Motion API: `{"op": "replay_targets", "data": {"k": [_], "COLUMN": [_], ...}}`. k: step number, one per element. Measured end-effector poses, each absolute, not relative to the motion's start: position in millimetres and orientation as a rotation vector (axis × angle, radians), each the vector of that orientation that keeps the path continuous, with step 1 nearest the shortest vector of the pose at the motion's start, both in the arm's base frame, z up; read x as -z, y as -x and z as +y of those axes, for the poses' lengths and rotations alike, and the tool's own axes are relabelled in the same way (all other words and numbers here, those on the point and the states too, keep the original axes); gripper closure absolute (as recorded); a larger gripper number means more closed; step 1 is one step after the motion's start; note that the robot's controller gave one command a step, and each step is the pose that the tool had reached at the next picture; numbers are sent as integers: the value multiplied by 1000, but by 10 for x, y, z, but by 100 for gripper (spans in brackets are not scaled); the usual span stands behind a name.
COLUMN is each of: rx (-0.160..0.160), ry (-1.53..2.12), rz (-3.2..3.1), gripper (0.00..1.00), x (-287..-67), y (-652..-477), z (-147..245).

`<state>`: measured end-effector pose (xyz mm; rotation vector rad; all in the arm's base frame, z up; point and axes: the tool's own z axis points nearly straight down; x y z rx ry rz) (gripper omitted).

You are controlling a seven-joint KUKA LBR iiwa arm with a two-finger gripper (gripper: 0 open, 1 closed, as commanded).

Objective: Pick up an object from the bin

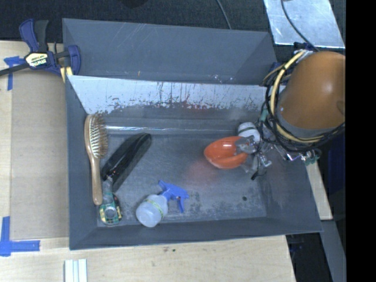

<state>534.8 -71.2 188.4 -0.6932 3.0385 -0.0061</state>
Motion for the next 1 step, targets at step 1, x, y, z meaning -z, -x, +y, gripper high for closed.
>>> {"op": "replay_targets", "data": {"k": [1], "rx": [7], "ry": [666], "rz": [3041], "gripper": [100], "x": [-1740], "y": [-5338], "z": [-755]}}
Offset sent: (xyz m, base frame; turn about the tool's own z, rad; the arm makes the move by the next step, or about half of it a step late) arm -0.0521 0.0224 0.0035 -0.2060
